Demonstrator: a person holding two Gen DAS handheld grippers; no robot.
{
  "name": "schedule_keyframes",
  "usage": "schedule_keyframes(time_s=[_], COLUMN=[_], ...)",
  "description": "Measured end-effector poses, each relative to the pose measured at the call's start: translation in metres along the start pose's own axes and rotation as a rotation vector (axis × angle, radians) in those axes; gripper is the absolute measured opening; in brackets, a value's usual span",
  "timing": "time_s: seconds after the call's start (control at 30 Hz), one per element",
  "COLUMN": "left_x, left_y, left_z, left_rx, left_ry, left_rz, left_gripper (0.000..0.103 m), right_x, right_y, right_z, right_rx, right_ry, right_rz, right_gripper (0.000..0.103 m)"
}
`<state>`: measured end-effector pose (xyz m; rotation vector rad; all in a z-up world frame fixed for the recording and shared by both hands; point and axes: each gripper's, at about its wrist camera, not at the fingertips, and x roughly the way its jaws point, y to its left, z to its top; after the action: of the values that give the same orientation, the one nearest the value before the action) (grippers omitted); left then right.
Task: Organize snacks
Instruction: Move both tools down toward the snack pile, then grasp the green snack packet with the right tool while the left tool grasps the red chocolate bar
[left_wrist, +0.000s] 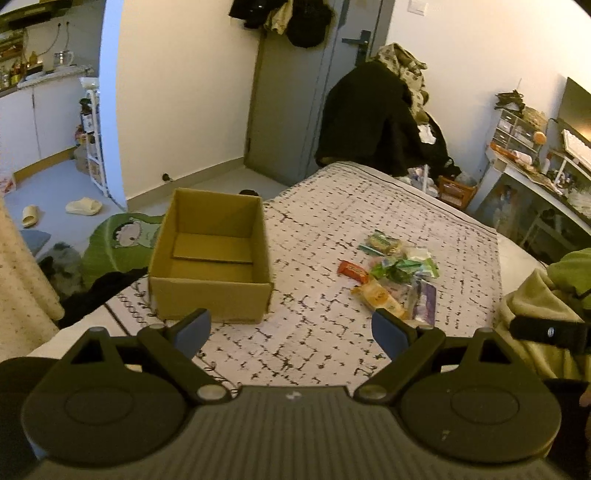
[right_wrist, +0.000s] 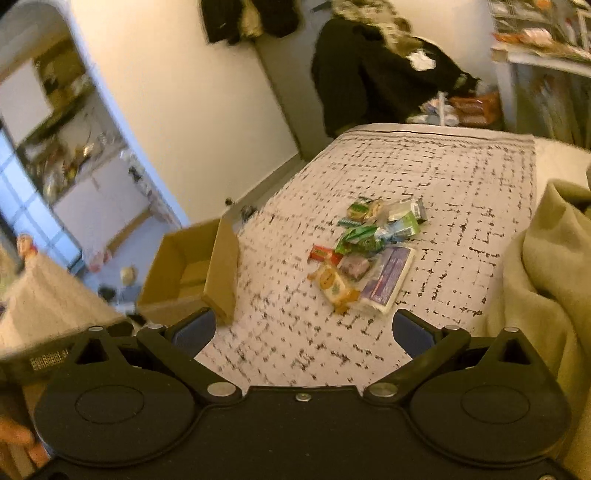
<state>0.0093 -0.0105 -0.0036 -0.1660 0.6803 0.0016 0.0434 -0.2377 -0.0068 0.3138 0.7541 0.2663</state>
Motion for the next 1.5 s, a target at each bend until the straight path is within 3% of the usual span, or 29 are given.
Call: schedule_keyframes(time_s=[0.33, 0.5, 0.83, 1.17, 1.23, 1.3, 1.43, 1.5], left_x=[0.031, 0.051, 0.096, 0.148, 0.160, 0.173, 0.197, 0.208], left_y=[-0.014, -0.028, -0.055, -0.074, -0.077, -0.078, -0.084, -0.087], left_z=[0.011, 0.020, 0.043, 0.076, 0.082, 0.088, 0.097, 0.100], left_rx=[-0.040, -0.033, 0.001, 0.005, 0.008, -0.003, -0.008, -0.002], left_ry=[0.013, 0.012, 0.016, 0.078, 0.085, 0.100, 0.122, 0.135], left_rz=[-0.073, -0.112, -0.145, -0.163, -0.170, -0.172, -0.171, -0.167], left_gripper=[0.091, 0.090, 0.088, 0.071, 0.068, 0.059, 0.056, 0.056], right_x=[0.022, 0.042, 0.083, 0.120, 0.130, 0.139, 0.159, 0.167], right_y=[-0.030, -0.041, -0.043, -0.067, -0.073, -0.081, -0.090, -0.092], right_z=[0.028, 0.038, 0.055, 0.091, 0.095, 0.096, 0.098, 0.097], right_rx=[0.170, 0.247, 0.231, 0.424, 0.491, 0.564, 0.619, 0.627], right_ry=[-0.040, -0.016, 0.029, 0.040, 0.048, 0.043, 0.065, 0.068], right_rz=[-0.033, -0.038, -0.143, -0.146, -0.115, -0.105, -0.152, -0.151], right_gripper=[0.103, 0.103, 0.103, 0.103, 0.103, 0.103, 0.101, 0.095])
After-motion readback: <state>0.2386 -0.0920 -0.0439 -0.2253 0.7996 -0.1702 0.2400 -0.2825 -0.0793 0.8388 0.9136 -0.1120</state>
